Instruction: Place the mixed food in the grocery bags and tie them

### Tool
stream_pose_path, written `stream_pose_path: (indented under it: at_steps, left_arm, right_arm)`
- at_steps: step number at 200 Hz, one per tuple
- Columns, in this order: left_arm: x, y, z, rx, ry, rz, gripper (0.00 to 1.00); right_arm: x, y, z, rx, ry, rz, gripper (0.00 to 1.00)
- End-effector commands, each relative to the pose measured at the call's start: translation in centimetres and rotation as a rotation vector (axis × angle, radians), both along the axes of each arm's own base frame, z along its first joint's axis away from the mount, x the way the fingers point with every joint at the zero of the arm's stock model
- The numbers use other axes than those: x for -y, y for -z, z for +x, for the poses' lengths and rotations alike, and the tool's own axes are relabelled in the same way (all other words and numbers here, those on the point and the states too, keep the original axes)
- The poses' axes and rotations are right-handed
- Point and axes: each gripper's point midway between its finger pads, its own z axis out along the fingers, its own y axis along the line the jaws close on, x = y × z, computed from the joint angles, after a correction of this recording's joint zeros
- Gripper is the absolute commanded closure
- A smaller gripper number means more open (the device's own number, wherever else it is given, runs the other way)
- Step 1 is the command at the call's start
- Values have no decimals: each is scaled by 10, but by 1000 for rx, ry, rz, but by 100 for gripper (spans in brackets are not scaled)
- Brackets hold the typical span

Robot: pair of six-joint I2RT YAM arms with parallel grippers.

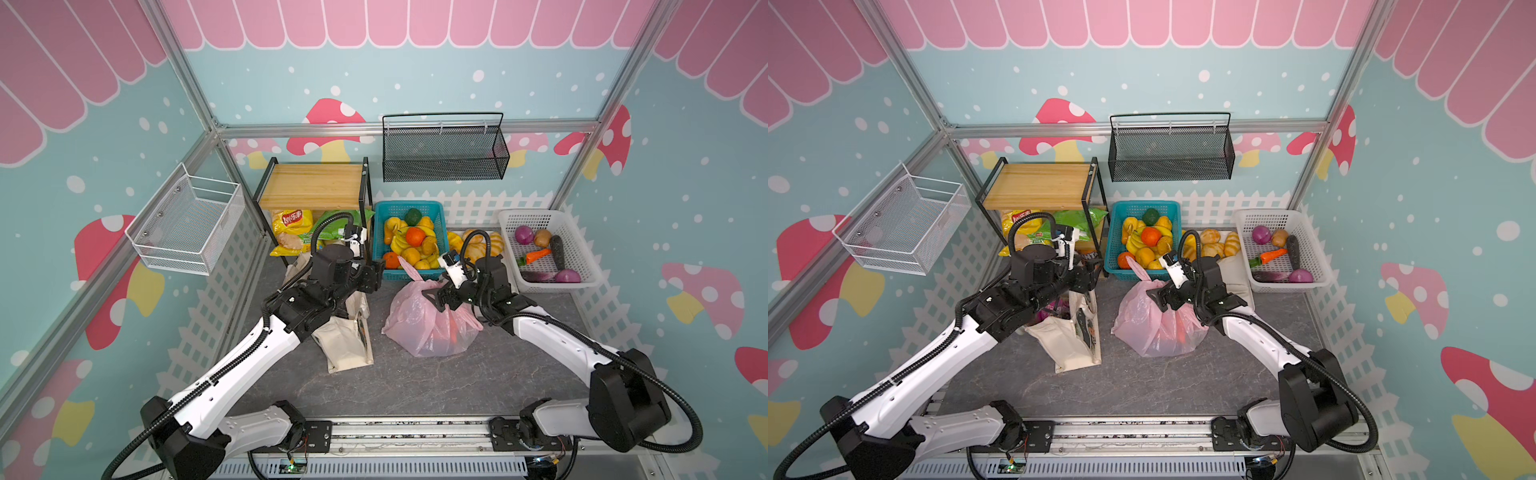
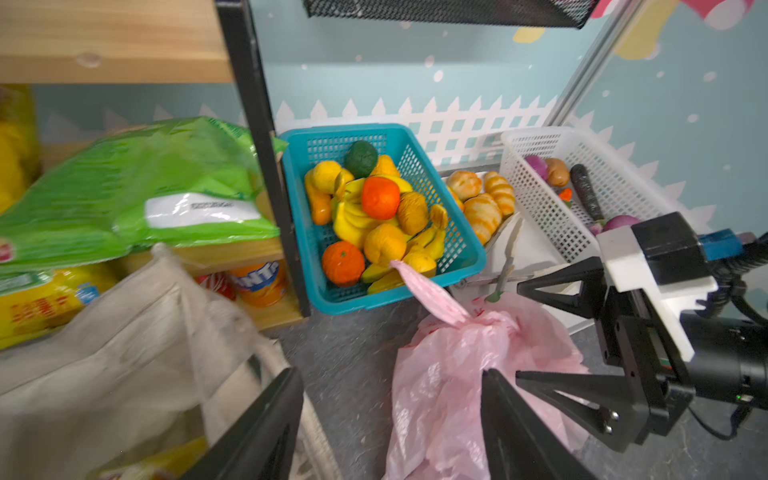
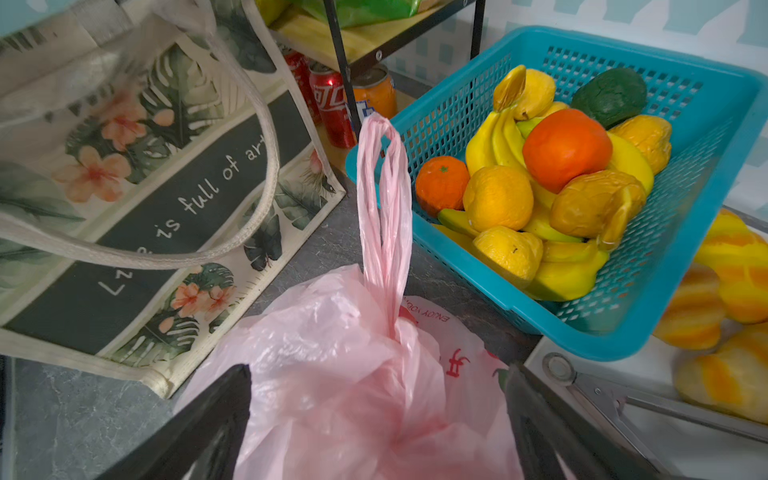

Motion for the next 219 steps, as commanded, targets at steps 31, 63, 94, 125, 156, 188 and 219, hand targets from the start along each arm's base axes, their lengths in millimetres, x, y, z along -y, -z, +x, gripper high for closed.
stream_pose_path:
  at_steps: [31,63,94,125,156,188,219]
  left_arm:
    - [-59,28,-29,-187,-116,72,30]
    - [-55,53,-37,-289,-93,87,29]
    - [-45,60,-25,-323,-81,34,29]
    - [-33,79,-9,-375,-78,13,29]
    - [-33,96,8,-404,-126,59,29]
    - [-34,110,9,-421,-148,106,34]
    - [-25,116,-6,-449,-101,105,53]
  right_arm:
    - [-3,54,-20,-96,-47,-165,5]
    - [-2,73,-32,-133,-59,-186,28]
    - [-2,82,-42,-162,-73,-165,55]
    - [-3,72,-47,-139,-67,-119,81]
    - [2,53,-51,-86,-39,-73,93]
    - [11,43,-54,-52,2,-67,100]
    - [22,31,-50,-13,67,-58,100]
